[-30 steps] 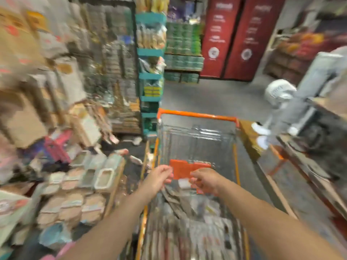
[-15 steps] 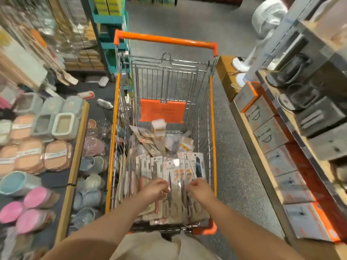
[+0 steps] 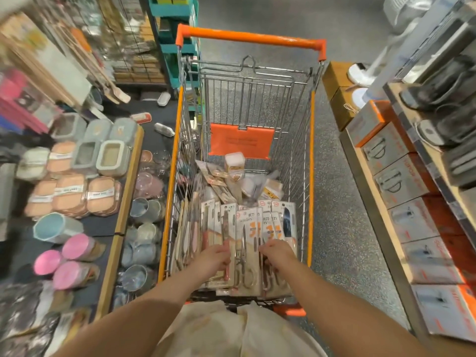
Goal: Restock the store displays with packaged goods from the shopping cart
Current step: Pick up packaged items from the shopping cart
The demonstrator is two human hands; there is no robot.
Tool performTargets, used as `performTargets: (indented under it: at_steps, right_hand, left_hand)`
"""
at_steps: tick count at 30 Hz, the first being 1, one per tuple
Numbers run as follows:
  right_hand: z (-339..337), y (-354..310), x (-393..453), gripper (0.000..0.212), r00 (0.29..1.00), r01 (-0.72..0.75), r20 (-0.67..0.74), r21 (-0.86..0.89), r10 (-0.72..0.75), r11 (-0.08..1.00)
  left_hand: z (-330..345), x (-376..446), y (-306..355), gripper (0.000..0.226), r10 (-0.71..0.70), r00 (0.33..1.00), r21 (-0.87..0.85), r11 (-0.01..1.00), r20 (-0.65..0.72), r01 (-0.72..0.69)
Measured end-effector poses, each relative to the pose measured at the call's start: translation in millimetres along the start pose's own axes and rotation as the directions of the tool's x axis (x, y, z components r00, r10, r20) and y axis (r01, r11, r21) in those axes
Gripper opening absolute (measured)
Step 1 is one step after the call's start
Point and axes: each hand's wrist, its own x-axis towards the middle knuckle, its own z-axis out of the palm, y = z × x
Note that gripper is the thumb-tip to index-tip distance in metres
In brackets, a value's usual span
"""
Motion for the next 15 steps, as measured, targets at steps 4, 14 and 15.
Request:
performTargets:
  at_steps: [4, 14, 15]
  right_hand:
    - [-19, -2, -3, 0.017, 0.982, 0.088, -0.174, 0.062, -0.076, 0.994]
    - [-49, -32, -21, 0.036, 0.893, 0.422, -0.255, 0.182, -0.372, 0.888]
    - [-47, -36, -23, 0.036, 0.896, 0.419, -0.259, 0.218, -0.362, 0.881]
  left_hand:
    - [0, 2, 6, 0.029, 0.044, 0.999, -0.065, 0.997, -0.019, -0.045]
    - [13, 14, 39, 0.069, 0.199, 0.979, -0.339, 0.919, -0.041, -0.201]
    - [13, 15, 39, 0.076, 0.197, 0.979, -0.356, 0.913, -0.043, -0.199]
